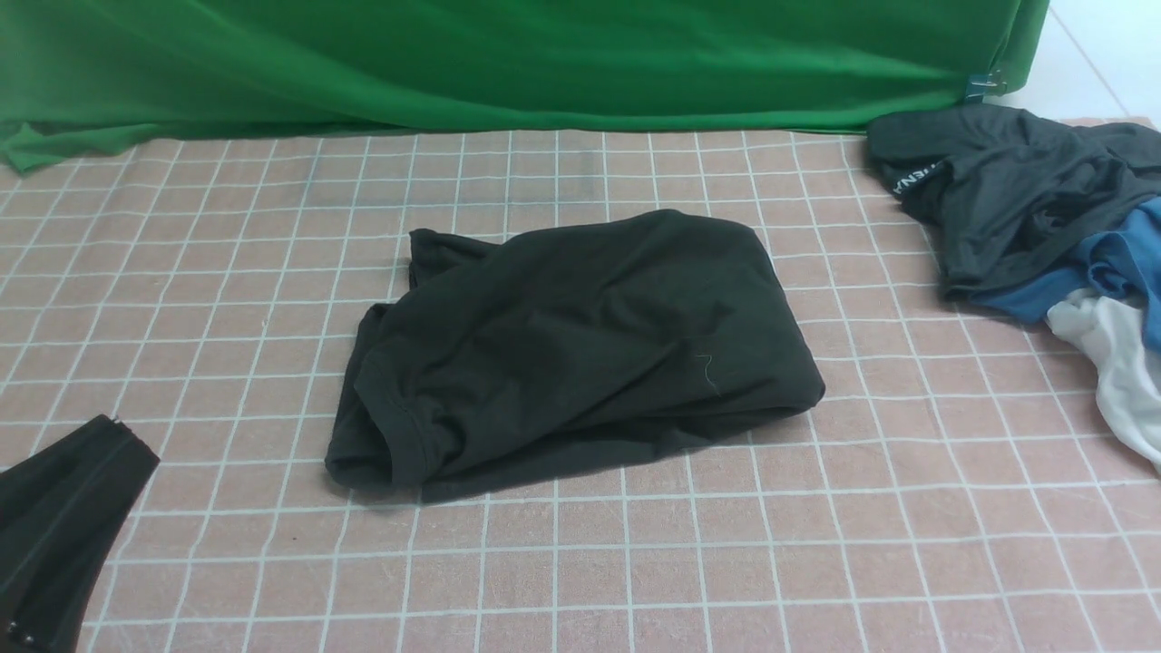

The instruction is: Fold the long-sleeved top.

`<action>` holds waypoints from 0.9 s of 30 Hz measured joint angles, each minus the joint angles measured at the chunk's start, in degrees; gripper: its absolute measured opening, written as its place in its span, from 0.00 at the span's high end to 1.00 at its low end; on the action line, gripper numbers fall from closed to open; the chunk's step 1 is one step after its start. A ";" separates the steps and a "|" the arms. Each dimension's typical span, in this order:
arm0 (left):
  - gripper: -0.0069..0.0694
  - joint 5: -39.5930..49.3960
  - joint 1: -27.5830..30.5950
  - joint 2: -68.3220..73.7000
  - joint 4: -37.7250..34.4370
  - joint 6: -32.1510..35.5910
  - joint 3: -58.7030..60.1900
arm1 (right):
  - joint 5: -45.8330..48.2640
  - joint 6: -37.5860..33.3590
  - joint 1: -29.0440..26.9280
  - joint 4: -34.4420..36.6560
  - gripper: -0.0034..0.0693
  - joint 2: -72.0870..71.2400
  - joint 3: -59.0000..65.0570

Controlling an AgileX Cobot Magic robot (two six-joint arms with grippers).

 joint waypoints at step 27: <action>0.88 0.38 0.00 0.00 0.00 0.00 0.00 | -0.02 -0.40 -0.90 -0.05 0.88 -10.76 6.66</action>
